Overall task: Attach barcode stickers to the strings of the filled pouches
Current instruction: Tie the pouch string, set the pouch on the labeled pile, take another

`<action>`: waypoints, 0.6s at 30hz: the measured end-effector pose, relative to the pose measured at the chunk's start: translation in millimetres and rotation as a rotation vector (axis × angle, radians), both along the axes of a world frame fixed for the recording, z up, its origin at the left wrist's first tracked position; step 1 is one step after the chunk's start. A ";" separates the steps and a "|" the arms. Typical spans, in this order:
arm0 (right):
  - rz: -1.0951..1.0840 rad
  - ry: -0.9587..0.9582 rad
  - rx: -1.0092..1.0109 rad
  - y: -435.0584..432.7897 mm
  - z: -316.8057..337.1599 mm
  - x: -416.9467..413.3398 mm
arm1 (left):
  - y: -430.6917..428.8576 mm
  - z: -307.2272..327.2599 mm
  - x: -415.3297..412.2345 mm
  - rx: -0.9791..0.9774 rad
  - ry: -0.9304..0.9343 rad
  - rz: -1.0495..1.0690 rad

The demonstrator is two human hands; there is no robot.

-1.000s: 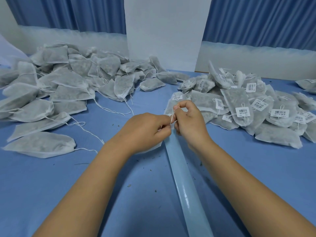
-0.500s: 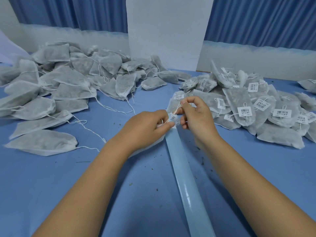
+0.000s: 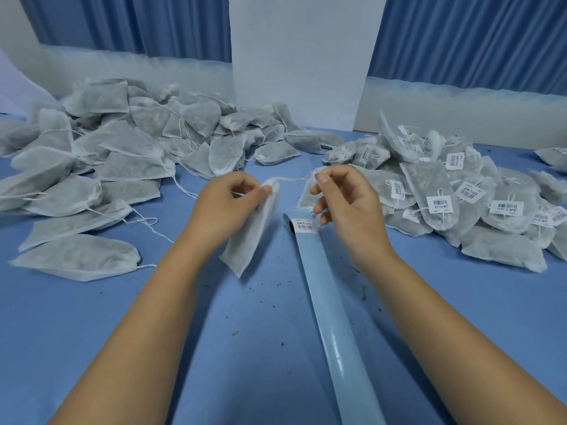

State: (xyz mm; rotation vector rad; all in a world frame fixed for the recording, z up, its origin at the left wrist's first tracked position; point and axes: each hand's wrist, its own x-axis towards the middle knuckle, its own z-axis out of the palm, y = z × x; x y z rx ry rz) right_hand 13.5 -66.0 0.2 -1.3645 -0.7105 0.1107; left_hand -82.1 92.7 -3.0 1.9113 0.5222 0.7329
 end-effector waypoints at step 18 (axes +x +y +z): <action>-0.295 -1.077 -0.341 1.7 -18.4 -17.4 | -16.0 10.3 4.4 -0.584 -0.142 -0.040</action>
